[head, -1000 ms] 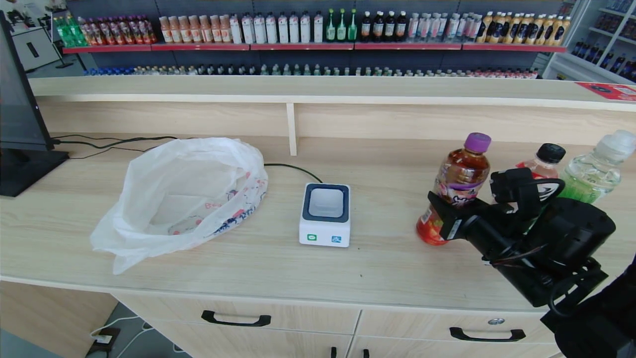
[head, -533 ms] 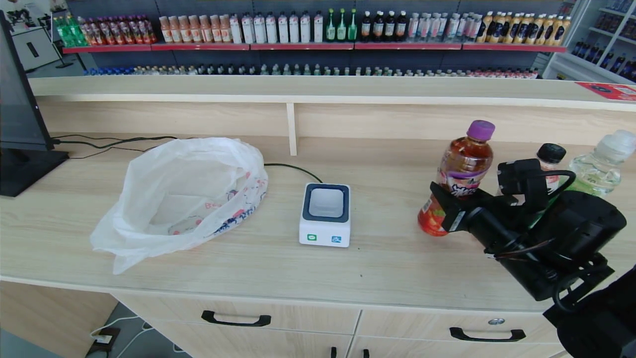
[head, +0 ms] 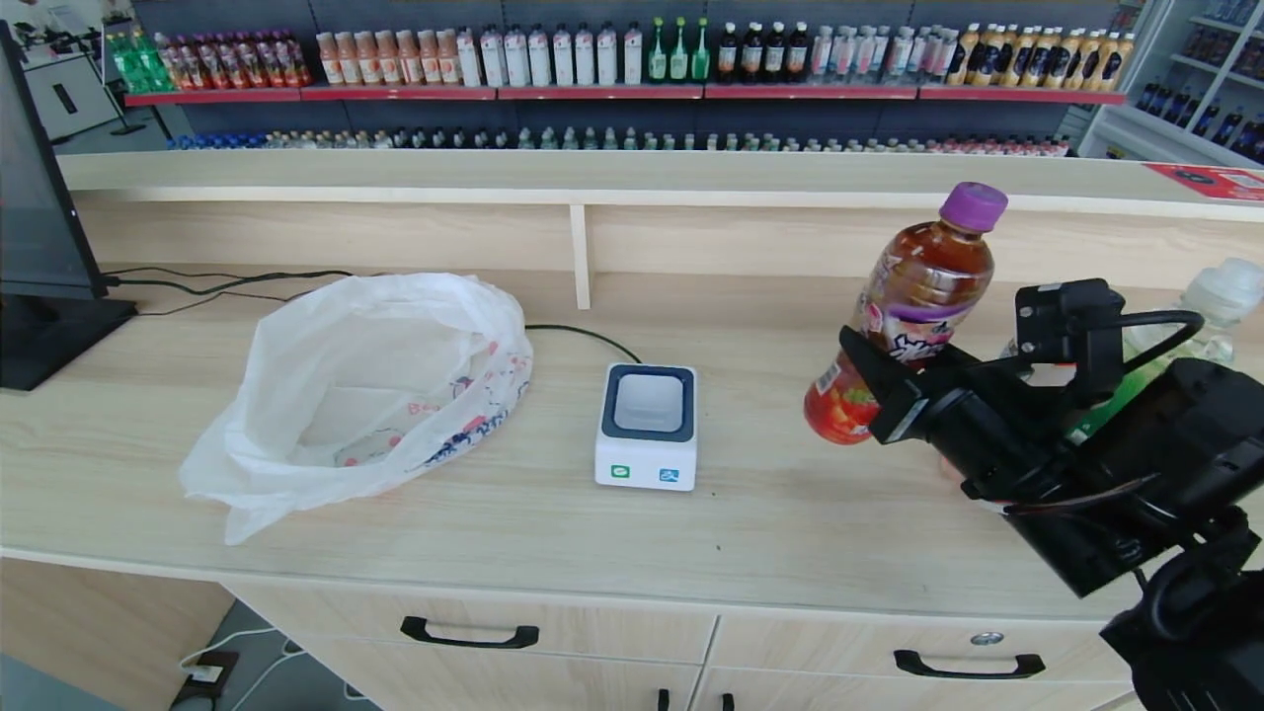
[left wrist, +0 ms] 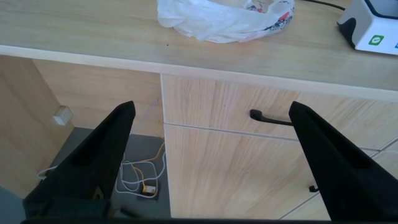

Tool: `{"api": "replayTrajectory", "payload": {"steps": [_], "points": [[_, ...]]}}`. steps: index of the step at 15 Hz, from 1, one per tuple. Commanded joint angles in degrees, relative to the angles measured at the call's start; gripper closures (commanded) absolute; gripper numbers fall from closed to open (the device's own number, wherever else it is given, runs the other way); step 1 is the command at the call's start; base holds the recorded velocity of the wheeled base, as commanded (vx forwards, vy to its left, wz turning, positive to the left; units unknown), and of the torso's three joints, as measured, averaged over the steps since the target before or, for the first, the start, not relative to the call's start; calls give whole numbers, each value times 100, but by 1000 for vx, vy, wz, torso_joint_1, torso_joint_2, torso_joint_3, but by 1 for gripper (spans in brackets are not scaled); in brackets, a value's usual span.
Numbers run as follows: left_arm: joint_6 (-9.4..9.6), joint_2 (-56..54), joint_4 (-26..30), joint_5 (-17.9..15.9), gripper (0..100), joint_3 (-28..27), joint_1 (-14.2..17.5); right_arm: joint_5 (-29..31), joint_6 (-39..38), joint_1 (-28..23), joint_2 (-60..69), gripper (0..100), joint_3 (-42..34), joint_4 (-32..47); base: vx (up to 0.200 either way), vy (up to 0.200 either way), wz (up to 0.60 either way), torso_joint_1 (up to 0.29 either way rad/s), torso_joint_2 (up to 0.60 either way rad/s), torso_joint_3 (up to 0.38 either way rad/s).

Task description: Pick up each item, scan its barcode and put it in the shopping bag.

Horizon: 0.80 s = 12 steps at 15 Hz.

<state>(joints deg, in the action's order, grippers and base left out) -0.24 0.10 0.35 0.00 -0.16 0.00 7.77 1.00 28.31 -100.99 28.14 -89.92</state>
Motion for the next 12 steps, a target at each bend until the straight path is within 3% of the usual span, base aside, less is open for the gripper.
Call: {"api": "replayTrajectory", "payload": {"steps": [1, 9, 12], "points": [[-2, -1, 0, 0, 0, 7, 9, -3, 6, 474, 290, 100, -27, -8, 0, 0, 0, 0, 0, 0], [-2, -1, 0, 0, 0, -2, 0, -12, -399, 1441, 1239, 100, -300, -8, 0, 0, 0, 0, 0, 0], [-2, -1, 0, 0, 0, 7, 0, -100, -285, 2399, 1591, 100, -326, -8, 0, 0, 0, 0, 0, 0]]}}
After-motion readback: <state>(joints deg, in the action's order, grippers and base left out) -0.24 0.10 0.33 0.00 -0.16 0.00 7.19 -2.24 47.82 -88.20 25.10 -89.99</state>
